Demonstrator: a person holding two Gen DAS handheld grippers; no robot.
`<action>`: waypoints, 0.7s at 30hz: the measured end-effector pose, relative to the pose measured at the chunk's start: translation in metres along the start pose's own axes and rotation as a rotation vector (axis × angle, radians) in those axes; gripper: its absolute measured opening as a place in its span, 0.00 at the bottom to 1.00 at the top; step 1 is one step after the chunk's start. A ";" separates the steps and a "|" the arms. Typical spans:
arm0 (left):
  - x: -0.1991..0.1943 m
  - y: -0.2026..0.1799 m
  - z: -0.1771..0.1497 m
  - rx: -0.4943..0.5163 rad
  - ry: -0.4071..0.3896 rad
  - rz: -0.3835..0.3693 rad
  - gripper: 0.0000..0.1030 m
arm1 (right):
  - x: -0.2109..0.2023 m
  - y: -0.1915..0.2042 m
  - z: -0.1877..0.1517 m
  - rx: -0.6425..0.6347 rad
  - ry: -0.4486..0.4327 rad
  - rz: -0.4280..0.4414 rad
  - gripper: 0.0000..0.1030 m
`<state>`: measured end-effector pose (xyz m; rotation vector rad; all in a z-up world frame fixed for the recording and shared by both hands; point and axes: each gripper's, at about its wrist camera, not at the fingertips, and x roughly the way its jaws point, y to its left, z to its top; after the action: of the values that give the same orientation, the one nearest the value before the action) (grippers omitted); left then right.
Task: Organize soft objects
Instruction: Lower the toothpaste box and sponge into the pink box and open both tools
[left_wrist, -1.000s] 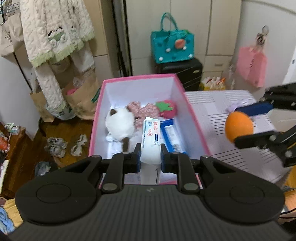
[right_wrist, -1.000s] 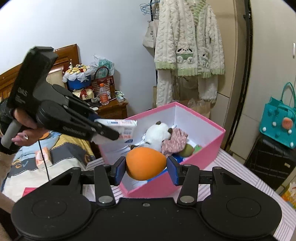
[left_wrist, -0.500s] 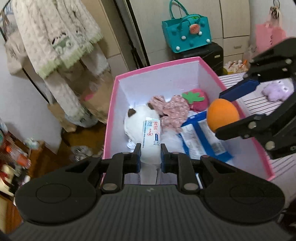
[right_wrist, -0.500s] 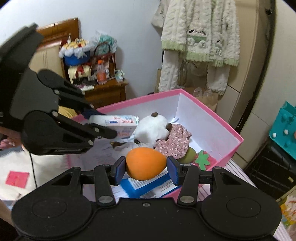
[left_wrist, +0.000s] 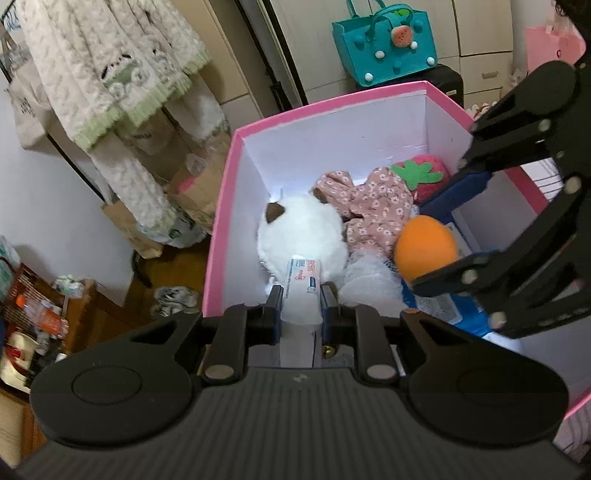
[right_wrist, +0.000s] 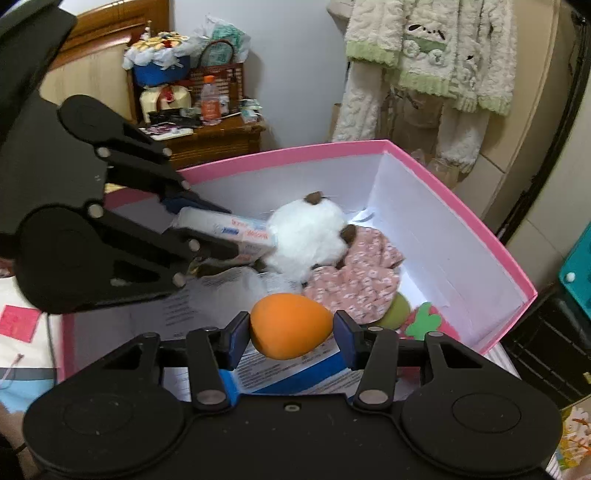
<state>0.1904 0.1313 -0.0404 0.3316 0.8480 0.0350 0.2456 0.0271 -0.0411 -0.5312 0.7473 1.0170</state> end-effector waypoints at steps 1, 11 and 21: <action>0.001 0.000 0.001 -0.005 0.001 -0.007 0.21 | 0.001 -0.001 0.000 0.007 0.002 -0.016 0.54; -0.024 0.005 0.002 -0.077 -0.101 -0.016 0.50 | -0.040 -0.003 -0.006 0.106 -0.064 -0.054 0.59; -0.074 0.006 -0.004 -0.144 -0.127 -0.061 0.60 | -0.105 0.009 -0.026 0.183 -0.131 -0.034 0.59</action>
<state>0.1391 0.1267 0.0127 0.1707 0.7252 0.0178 0.1963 -0.0461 0.0220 -0.3155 0.7039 0.9321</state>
